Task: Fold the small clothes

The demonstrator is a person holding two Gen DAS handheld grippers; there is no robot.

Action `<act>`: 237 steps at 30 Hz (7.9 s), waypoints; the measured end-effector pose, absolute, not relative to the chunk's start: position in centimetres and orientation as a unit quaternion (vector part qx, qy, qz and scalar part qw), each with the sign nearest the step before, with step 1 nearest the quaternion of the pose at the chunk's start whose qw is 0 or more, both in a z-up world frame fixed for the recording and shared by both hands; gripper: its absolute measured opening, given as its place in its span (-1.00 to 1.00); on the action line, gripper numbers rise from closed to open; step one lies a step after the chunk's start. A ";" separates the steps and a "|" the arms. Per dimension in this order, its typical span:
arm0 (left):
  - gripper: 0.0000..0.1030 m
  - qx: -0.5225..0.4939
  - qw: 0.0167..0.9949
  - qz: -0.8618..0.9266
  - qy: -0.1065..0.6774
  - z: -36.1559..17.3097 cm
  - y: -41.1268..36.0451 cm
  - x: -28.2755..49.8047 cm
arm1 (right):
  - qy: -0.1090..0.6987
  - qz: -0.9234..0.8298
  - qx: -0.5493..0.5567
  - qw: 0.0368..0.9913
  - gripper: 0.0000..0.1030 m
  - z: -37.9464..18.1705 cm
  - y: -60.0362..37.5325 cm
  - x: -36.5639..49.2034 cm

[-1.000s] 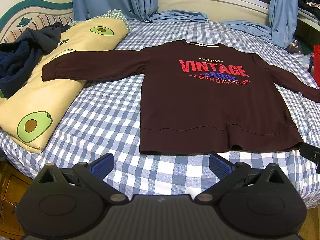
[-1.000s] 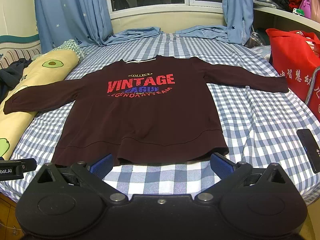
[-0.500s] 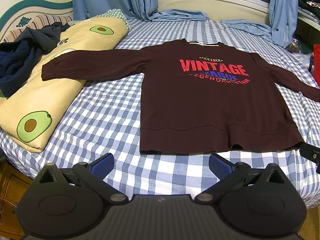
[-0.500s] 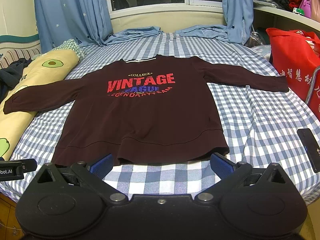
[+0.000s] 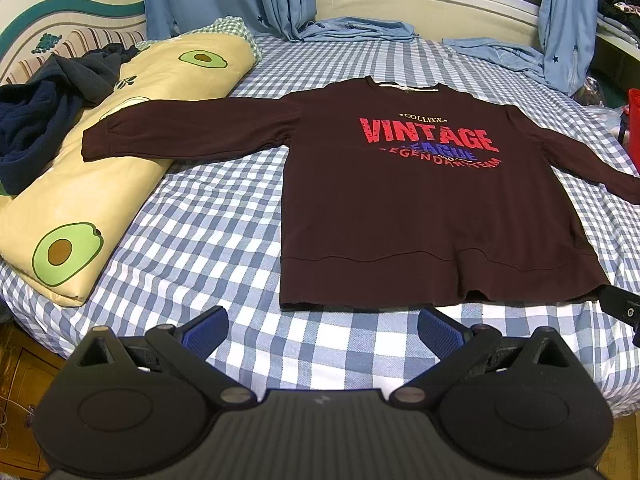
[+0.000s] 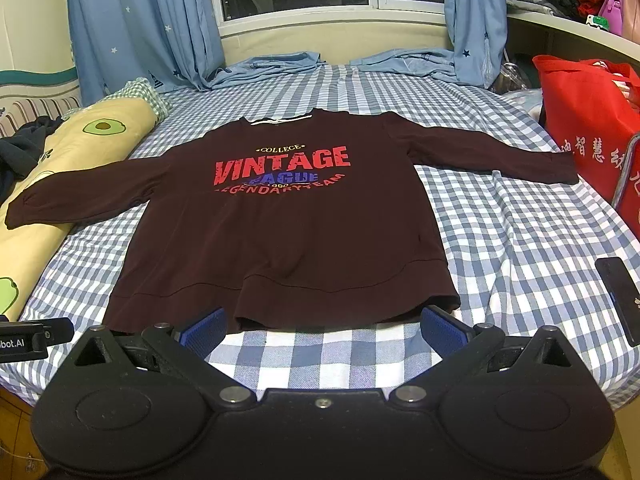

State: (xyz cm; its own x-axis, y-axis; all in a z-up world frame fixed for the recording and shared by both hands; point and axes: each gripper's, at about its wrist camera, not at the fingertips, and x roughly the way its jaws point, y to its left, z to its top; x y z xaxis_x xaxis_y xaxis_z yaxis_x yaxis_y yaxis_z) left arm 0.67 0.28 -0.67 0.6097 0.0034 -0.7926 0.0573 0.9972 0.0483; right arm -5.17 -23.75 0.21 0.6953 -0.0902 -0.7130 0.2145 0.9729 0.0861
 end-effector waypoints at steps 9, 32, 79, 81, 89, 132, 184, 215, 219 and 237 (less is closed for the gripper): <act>0.99 0.035 0.895 -0.018 0.445 -1.9 0.7 1.1 | 0.382 -0.084 0.082 0.917 0.99 0.0 -23.8 -4.9; 0.99 0.036 0.886 -0.029 0.461 -2.1 1.1 2.4 | 0.399 -0.092 0.088 0.908 0.99 -0.3 -23.4 -4.4; 0.99 0.145 0.823 -0.030 0.549 -4.4 -19.8 21.6 | 0.533 -0.124 0.141 0.825 0.99 -3.6 -42.5 11.7; 0.99 0.142 0.817 -0.024 0.558 -4.5 -21.5 22.4 | 0.534 -0.122 0.139 0.825 0.99 -3.9 -44.5 12.4; 0.99 0.152 0.797 -0.004 0.585 -5.3 -28.1 25.1 | 0.491 -0.146 0.137 0.848 0.99 -5.5 -53.1 14.5; 0.99 0.106 0.817 0.092 0.560 -4.6 -30.1 26.6 | 0.363 -0.416 0.230 0.801 -0.12 -14.7 -77.9 22.7; 0.99 0.035 0.842 0.097 0.530 -4.1 -6.6 34.0 | 0.336 -0.013 -0.057 0.940 -0.87 -1.8 -30.3 34.5; 0.99 0.082 0.828 -0.013 0.555 -13.6 -21.2 41.4 | 0.434 -0.211 -0.078 0.872 0.99 -11.1 -45.5 26.0; 0.99 0.090 0.820 0.006 0.565 -14.7 -22.1 41.5 | 0.424 -0.225 -0.088 0.873 0.99 -12.6 -48.7 26.7; 0.99 0.107 0.800 0.059 0.588 -15.5 -23.1 41.6 | 0.405 -0.207 -0.129 0.881 0.99 -13.8 -52.1 28.0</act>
State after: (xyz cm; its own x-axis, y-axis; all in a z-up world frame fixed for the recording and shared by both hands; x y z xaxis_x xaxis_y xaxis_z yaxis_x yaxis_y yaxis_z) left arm 41.59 -23.10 -15.48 0.3023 0.2194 -0.9276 0.0314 0.9703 0.2398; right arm 28.04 -52.10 -13.84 0.5857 -0.4699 -0.6605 0.2599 0.8807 -0.3960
